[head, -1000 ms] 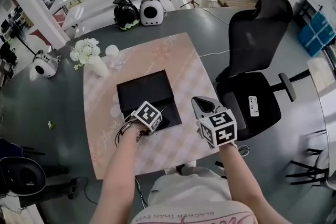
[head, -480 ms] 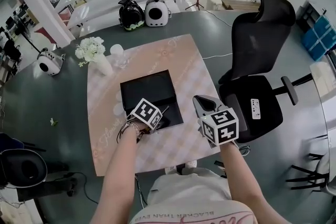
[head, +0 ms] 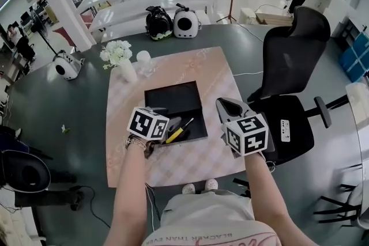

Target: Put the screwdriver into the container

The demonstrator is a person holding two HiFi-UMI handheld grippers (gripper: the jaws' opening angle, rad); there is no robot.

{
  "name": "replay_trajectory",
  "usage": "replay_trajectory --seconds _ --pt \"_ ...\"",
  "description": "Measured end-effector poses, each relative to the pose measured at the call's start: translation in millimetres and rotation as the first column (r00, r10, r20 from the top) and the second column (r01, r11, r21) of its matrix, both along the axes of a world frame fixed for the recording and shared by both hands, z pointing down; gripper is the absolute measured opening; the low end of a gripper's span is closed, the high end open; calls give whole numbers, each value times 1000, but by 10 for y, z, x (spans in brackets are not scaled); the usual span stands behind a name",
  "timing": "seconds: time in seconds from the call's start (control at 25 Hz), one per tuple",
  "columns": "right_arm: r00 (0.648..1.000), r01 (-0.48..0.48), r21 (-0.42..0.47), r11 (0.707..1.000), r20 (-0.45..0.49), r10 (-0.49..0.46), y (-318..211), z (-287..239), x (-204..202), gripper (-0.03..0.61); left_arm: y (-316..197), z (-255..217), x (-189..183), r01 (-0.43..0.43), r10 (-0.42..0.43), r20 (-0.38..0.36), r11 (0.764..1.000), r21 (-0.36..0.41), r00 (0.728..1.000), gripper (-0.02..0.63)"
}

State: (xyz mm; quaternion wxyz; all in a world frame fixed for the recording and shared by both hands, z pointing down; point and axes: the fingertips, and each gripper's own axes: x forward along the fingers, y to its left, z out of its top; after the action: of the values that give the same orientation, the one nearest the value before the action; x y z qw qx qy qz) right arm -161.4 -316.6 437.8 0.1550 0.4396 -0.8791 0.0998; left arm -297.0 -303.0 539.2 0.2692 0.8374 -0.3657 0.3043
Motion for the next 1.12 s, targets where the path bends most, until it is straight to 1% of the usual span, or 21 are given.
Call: replay_trajectory --seconds 0.04,0.08,0.12,0.16,0.24,0.32,0.4,0.52,0.64,0.72,0.76,0.8,0.88,0.96,1.04,1.12 --pt "1000 6 24 1000 0 -6 -5 -106 -16 5 -38 -179 -43 41 -39 -39 998 52 998 224" --pt "1000 13 51 999 0 -13 -8 -217 -34 5 -71 -367 -91 84 -75 -82 991 106 994 213" --pt "1000 20 79 997 1 -20 -10 -332 -54 5 -99 -564 -143 126 -106 -126 979 161 986 197" --pt "1000 28 108 994 1 -28 -11 -453 -77 5 -119 -764 -199 167 -132 -167 962 217 977 174" --pt "999 44 164 985 0 -45 -3 -700 -122 5 -132 -1147 -322 237 -170 -221 916 323 960 128" --pt "998 58 214 975 3 -60 19 -936 -165 5 -110 -1495 -446 287 -198 -241 858 427 950 70" --pt "997 68 259 963 8 -73 44 -1149 -205 5 -68 -1808 -554 322 -221 -248 791 521 943 11" --pt "995 84 311 947 31 -98 94 -1441 -261 5 29 -2249 -691 363 -260 -254 683 633 932 9" --pt "990 102 359 928 59 -131 182 -1706 -312 5 190 -2682 -818 388 -307 -253 553 737 918 9" --pt "988 105 401 910 61 -141 244 -1877 -330 5 315 -2944 -891 396 -329 -260 467 791 908 9" --pt "988 103 424 900 63 -143 275 -1966 -332 5 375 -3058 -924 398 -338 -264 431 810 903 9" --pt "987 99 447 889 66 -143 306 -2057 -328 5 433 -3158 -954 400 -346 -268 400 824 899 9" --pt "988 87 491 867 71 -139 367 -2232 -306 5 539 -3325 -1003 401 -364 -271 351 846 891 9" --pt "988 79 526 847 72 -138 425 -2378 -296 5 630 -3465 -1039 395 -376 -270 311 864 886 9" --pt "987 79 549 832 72 -141 466 -2483 -306 5 689 -3580 -1065 387 -383 -267 282 878 884 9" --pt "987 79 561 824 72 -144 480 -2544 -316 5 712 -3667 -1075 384 -386 -268 263 885 883 9"
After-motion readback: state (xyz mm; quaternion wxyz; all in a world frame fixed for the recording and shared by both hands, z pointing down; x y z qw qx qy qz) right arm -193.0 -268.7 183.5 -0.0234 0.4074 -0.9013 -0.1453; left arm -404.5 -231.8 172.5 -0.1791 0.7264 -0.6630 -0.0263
